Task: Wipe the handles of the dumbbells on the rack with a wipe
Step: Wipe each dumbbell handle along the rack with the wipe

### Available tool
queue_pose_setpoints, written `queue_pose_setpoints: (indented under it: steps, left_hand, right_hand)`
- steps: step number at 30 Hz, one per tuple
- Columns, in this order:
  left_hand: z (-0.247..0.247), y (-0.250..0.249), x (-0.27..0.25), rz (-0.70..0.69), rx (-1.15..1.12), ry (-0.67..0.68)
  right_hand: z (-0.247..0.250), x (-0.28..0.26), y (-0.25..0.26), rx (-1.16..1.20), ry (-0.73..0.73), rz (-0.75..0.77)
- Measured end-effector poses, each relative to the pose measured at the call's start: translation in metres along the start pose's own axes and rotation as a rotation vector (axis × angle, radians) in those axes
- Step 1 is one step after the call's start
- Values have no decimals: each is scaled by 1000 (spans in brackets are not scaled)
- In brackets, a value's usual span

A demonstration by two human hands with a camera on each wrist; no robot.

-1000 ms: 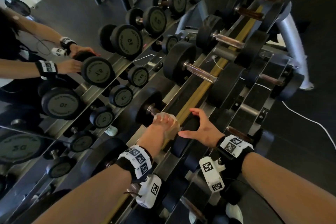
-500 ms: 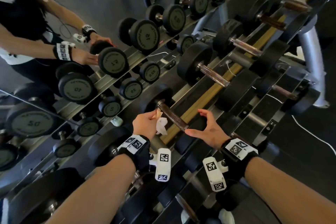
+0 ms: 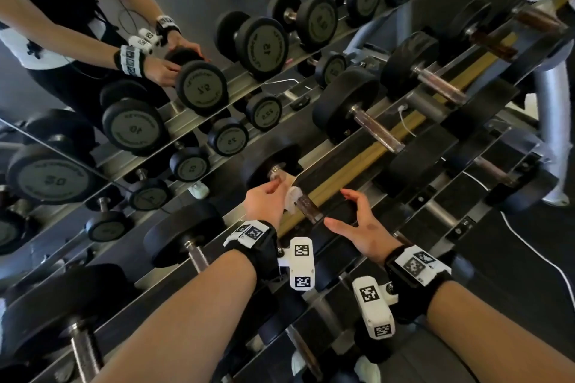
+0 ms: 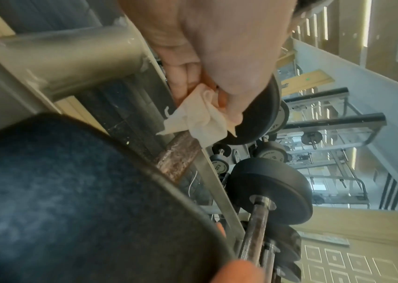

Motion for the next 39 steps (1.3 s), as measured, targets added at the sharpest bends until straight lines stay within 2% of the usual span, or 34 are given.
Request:
queue_pose_setpoints:
  steps: [4, 8, 12, 14, 18, 19, 22, 24, 26, 29, 31, 33, 36, 37, 39]
  left_hand:
    - [-8, -1, -6, -5, -36, 14]
    - [-22, 16, -24, 5, 9, 138]
    - [-27, 20, -43, 30, -57, 263]
    - [-21, 20, -39, 69, -122, 225]
    - [-1, 9, -18, -56, 54, 40]
    - [-1, 7, -17, -71, 63, 36]
    - [-18, 3, -32, -96, 112, 150]
    - [-26, 14, -44, -62, 94, 210]
    - [-25, 18, -48, -96, 196, 287]
    - [-21, 12, -37, -120, 347, 517]
    - [-13, 3, -25, -119, 418, 577]
    - [-1, -6, -11, -127, 387, 472]
    - [15, -7, 3, -128, 290, 199]
    - [14, -6, 4, -138, 299, 180]
    - [3, -5, -3, -194, 341, 225]
  right_hand:
    - [1, -1, -1, 51, 65, -52]
    - [3, -2, -2, 89, 113, -79]
    - [4, -3, -1, 98, 124, -84]
    - [3, -4, 0, 96, 135, -91]
    - [5, -3, -2, 52, 133, -87]
    - [6, -2, -3, 45, 131, -84]
    - [5, 0, -6, 56, 130, -79]
    - [6, 2, -7, 65, 112, -59]
    - [6, 3, -8, 58, 98, -51]
    - [7, 2, -9, 39, 109, -60]
    - [7, 1, -8, 14, 115, -64]
    - [7, -2, -6, 4, 123, -63]
    - [6, -3, -4, -6, 123, -68]
    - [6, -3, -4, -9, 120, -69]
    - [5, -3, -2, 0, 118, -66]
Point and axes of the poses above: each hand's wrist, its own x-axis towards the middle knuckle, its own z-axis out of the back of the hand, y = z × x, the point moved 4 cm from there along x, towards the middle knuckle, and after that the axes turned 6 degrees about -z, right-handed, at the moved point
